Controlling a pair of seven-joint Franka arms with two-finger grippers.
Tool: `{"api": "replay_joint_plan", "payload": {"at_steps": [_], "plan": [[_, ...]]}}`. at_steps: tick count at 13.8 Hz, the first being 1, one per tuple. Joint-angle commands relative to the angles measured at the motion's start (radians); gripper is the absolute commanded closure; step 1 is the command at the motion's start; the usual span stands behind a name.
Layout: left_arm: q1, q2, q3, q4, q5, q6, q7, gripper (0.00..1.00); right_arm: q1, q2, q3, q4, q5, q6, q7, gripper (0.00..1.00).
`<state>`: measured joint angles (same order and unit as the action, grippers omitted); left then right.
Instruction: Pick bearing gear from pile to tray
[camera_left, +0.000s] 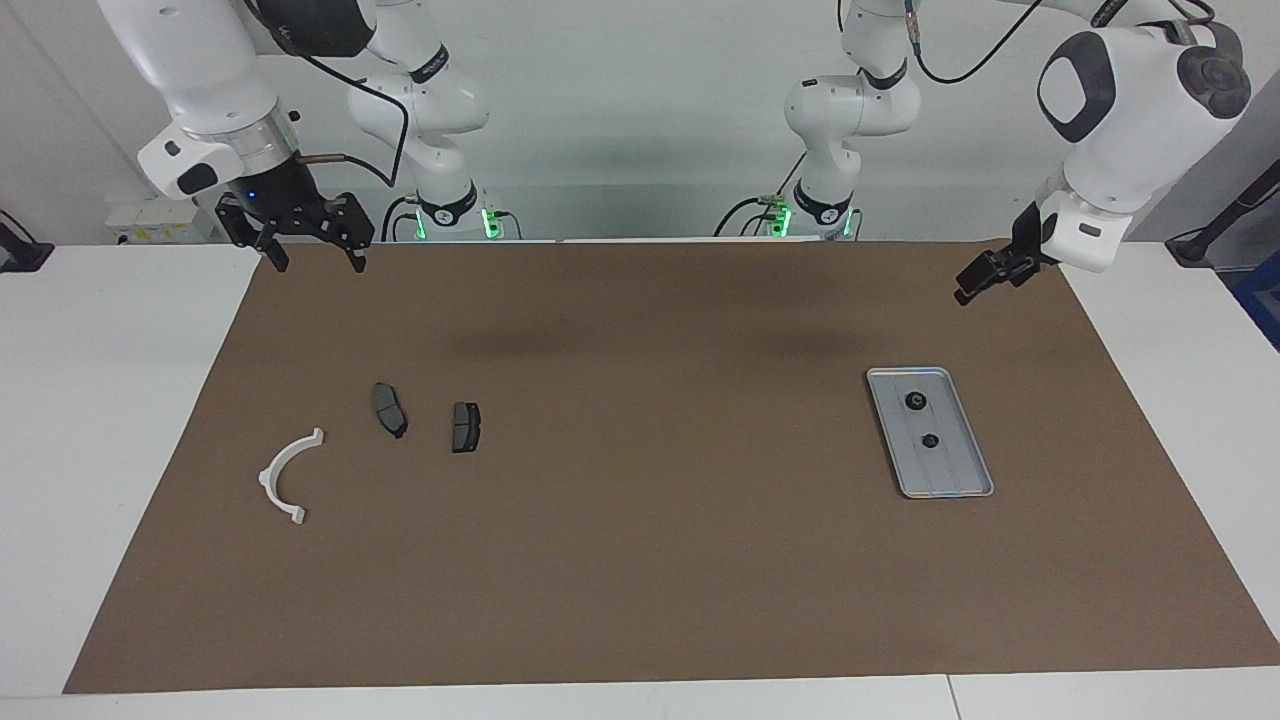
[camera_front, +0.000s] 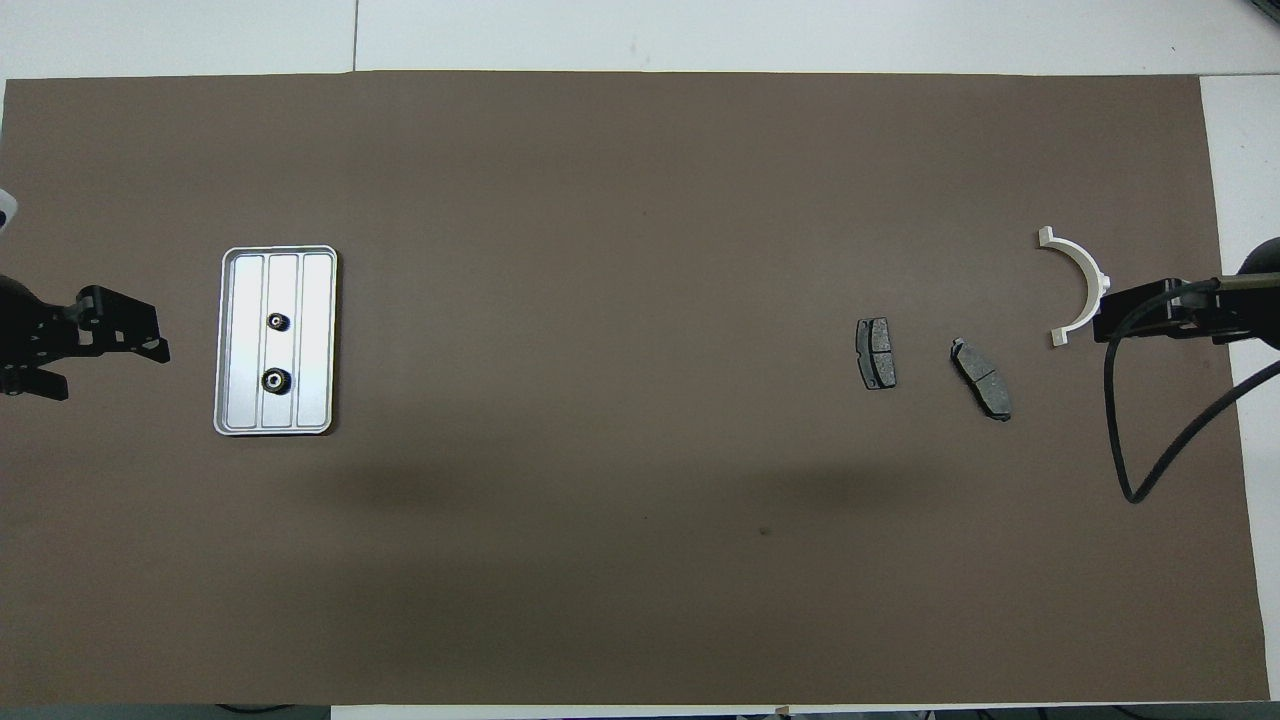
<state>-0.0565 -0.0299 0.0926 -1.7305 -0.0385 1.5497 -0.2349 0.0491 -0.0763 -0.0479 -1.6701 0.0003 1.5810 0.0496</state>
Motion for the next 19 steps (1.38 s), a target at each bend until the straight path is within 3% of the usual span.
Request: {"api": "replay_joint_plan", "payload": {"at_steps": [1, 12, 19], "plan": [[0.011, -0.005, -0.007, 0.028, 0.014, -0.026, 0.016, 0.00, -0.005, -0.019, 0.002, -0.020, 0.020, 0.013, -0.025, 0.00], [0.014, -0.001, -0.013, 0.055, 0.014, 0.030, 0.176, 0.00, 0.001, -0.019, 0.002, -0.020, 0.018, 0.008, -0.023, 0.00], [0.012, -0.002, -0.019, 0.054, 0.014, 0.041, 0.174, 0.00, 0.001, -0.019, 0.002, -0.020, 0.017, 0.004, -0.025, 0.00]]}}
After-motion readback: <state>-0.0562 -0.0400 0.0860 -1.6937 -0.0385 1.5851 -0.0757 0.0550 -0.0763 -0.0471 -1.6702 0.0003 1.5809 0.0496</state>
